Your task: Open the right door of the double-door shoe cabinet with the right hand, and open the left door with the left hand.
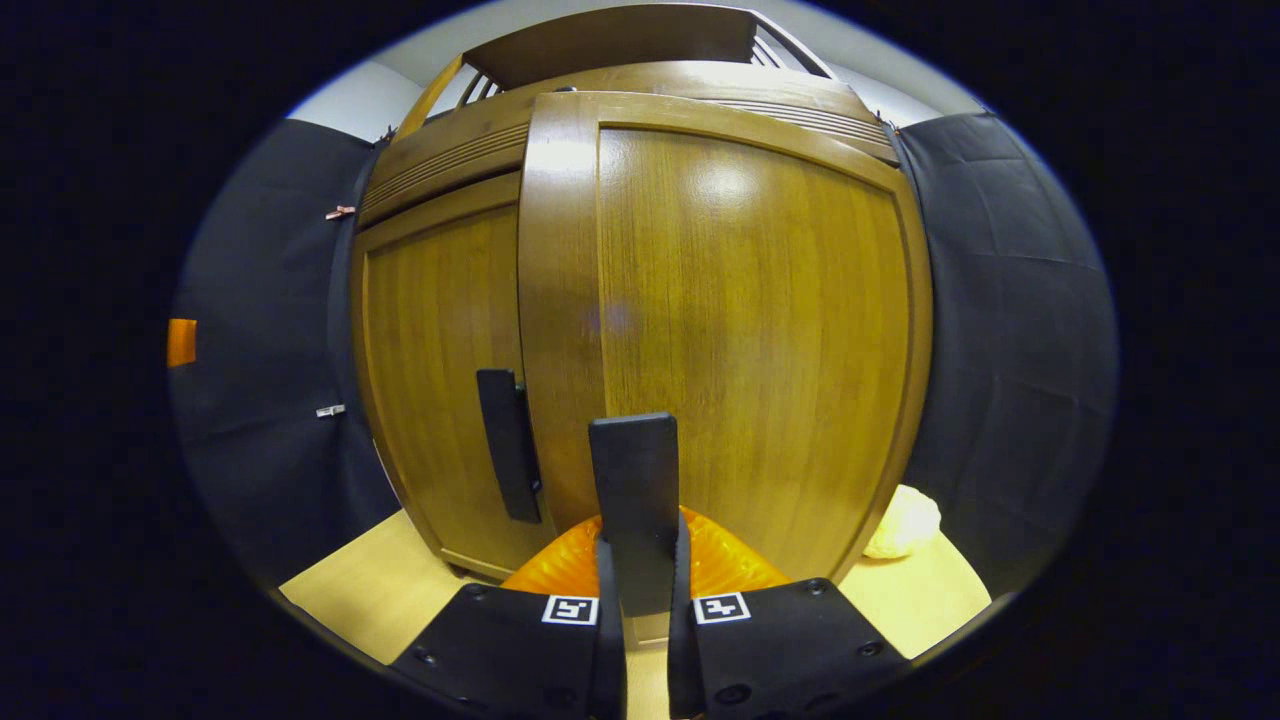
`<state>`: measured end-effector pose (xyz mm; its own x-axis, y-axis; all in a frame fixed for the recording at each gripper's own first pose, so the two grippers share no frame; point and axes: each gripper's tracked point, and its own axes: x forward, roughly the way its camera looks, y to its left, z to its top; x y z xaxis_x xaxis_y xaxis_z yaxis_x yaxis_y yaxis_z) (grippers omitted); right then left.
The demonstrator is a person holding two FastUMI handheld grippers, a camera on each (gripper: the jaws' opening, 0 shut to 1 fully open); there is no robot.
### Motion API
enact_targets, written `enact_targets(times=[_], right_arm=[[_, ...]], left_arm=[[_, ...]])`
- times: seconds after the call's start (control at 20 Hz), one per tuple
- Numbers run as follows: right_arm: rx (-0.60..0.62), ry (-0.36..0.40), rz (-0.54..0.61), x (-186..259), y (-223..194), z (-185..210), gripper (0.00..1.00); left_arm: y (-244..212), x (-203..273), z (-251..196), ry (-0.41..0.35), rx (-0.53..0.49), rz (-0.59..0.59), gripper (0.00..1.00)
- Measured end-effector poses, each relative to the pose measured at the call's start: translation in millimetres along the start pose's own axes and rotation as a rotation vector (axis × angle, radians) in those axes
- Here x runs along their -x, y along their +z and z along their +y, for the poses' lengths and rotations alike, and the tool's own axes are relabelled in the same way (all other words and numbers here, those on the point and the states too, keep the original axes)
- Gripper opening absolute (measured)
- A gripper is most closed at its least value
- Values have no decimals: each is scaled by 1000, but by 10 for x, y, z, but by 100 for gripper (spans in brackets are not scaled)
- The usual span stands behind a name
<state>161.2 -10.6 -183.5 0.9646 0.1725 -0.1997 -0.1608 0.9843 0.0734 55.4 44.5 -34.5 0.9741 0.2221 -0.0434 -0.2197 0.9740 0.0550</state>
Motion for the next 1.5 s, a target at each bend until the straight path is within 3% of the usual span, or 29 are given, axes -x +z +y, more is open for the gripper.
enact_targets(times=[0.45,0.5,0.6,0.9,1.15,1.25,1.3,1.5], right_arm=[[-1,-98,27,835,-34,-649,19],[-7,-118,28,906,-43,-758,15],[-24,-148,36,1032,-81,-945,19],[-22,-141,38,1186,-3,-1206,18],[27,-194,40,1336,47,-1601,18],[-10,-201,41,1371,60,-1710,23],[-27,-188,43,1393,49,-1722,13],[-13,-190,39,1491,61,-1903,13]], left_arm=[[37,106,-371,-101,14,-16,94],[38,108,-423,-117,16,-15,94],[33,117,-492,-139,18,-16,94],[-11,30,-695,-189,24,-9,94],[-25,-79,-884,-215,29,-4,93],[-42,-118,-961,-224,20,-1,93],[-47,-148,-995,-229,17,-1,93],[-128,-255,-1156,-245,8,7,94]])
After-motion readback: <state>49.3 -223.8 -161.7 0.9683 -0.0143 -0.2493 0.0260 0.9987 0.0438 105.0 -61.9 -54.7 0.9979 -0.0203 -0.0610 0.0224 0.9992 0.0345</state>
